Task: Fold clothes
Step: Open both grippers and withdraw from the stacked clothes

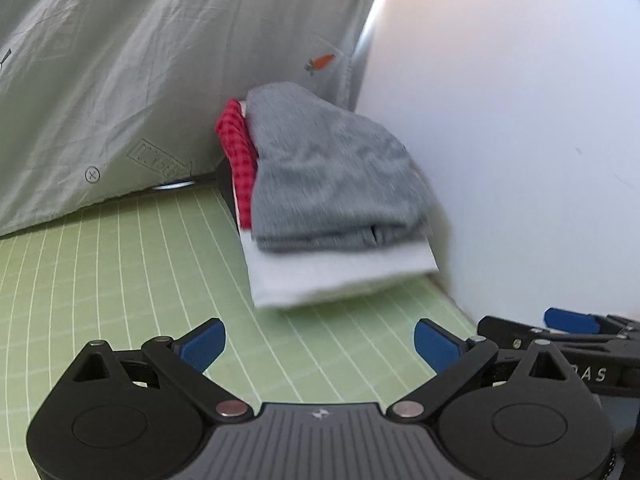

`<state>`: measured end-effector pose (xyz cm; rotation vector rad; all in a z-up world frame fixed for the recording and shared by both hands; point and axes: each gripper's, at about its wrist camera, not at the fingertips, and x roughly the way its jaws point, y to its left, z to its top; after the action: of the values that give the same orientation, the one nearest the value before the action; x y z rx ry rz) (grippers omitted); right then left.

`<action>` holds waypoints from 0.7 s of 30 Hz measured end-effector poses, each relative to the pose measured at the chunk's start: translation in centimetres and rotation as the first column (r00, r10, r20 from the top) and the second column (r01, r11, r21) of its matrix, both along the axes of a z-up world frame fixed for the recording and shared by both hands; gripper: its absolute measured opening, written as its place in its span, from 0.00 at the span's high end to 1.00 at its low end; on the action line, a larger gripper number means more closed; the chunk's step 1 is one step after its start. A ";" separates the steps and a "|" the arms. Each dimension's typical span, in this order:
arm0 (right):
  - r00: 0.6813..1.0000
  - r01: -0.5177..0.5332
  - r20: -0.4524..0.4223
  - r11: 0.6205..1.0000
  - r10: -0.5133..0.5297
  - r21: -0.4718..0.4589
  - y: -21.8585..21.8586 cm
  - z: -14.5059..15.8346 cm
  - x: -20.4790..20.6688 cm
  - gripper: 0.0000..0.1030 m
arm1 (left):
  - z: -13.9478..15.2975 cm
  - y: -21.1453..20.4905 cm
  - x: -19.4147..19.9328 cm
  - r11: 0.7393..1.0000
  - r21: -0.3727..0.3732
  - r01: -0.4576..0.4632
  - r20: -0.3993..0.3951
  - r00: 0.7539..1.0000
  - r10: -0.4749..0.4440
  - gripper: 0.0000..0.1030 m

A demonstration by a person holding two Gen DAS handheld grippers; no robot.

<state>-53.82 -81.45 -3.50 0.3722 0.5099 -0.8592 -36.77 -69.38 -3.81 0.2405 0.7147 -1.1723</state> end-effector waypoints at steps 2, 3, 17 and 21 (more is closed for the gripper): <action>1.000 0.013 -0.005 1.000 -0.013 0.001 0.8 -0.1 -0.9 0.01 | -0.3 0.9 -0.8 1.000 0.004 0.007 0.003 1.000 -0.007 0.02; 1.000 0.020 -0.008 1.000 -0.020 0.001 1.2 -0.2 -1.3 0.01 | -0.3 1.3 -1.1 1.000 0.006 0.005 0.005 1.000 -0.005 0.02; 0.997 0.074 -0.023 0.997 -0.074 -0.004 5.0 -0.7 -5.6 0.00 | 0.2 4.0 -2.9 1.000 -0.025 0.002 0.018 1.000 -0.001 0.00; 0.997 0.072 -0.017 0.997 -0.072 -0.009 5.2 -0.5 -5.8 0.00 | 0.3 4.1 -3.1 1.000 -0.022 0.005 0.023 1.000 -0.005 0.00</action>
<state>-59.64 -76.25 -4.04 0.3778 0.5111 -0.9341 -39.84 -65.27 -3.55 0.2376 0.6809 -1.1797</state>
